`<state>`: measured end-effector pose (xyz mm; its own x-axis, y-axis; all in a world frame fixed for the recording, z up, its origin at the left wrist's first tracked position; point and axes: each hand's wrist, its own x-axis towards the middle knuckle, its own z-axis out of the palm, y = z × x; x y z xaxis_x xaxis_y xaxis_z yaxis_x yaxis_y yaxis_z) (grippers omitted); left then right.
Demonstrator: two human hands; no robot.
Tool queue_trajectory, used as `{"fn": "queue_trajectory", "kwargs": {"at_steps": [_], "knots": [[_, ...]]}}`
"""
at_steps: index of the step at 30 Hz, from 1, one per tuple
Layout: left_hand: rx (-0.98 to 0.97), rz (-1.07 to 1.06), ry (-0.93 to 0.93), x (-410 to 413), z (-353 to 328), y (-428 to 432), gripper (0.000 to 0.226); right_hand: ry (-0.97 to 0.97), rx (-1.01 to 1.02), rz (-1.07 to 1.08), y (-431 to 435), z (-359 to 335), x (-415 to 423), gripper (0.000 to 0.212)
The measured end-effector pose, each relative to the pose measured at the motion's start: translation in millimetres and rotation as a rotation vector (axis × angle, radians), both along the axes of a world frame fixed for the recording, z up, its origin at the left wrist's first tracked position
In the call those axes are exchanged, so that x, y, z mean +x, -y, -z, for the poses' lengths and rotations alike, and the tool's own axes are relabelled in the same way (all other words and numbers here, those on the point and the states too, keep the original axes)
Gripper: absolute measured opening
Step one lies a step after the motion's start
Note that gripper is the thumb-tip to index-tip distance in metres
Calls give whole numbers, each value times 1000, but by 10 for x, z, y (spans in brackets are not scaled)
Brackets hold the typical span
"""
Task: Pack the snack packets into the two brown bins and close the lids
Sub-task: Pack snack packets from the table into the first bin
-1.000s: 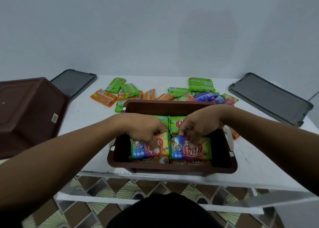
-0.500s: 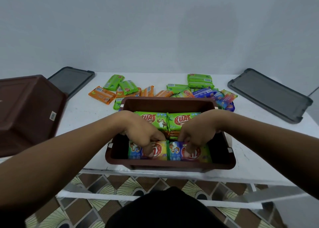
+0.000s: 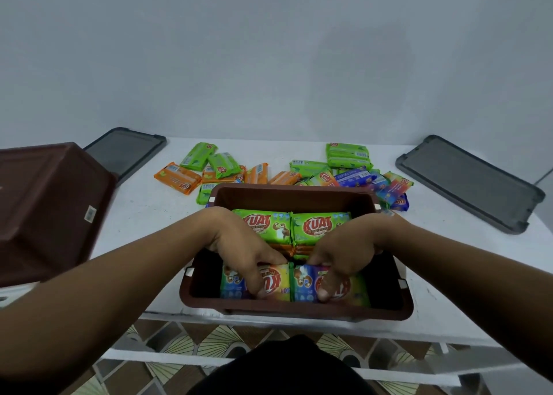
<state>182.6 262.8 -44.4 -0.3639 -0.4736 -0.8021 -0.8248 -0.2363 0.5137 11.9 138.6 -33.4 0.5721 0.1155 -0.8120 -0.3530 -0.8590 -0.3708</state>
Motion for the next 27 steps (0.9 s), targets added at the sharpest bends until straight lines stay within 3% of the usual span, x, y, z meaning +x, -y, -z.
{"fn": "queue_trajectory", "kwargs": {"at_steps": [6, 9, 11, 13, 20, 27], "knots": [[-165, 41, -11, 41, -172, 90, 60, 40, -49, -3, 54, -127, 65, 69], [-343, -80, -87, 139, -404, 187, 37, 218, -29, 24, 152, -362, 140, 38], [-446, -194, -162, 205, -556, 284, 20, 353, 72, 197, 273, -462, 201, 11], [-537, -275, -198, 279, -688, 405, 9, 482, 123, 344, 438, -531, 263, 7], [-822, -451, -124, 524, -853, 1081, 7, 842, -122, 633, 1299, -587, 382, 8], [-898, -511, -15, 607, -544, 1974, 8, 867, -397, 757, 2141, -418, 380, 13]]}}
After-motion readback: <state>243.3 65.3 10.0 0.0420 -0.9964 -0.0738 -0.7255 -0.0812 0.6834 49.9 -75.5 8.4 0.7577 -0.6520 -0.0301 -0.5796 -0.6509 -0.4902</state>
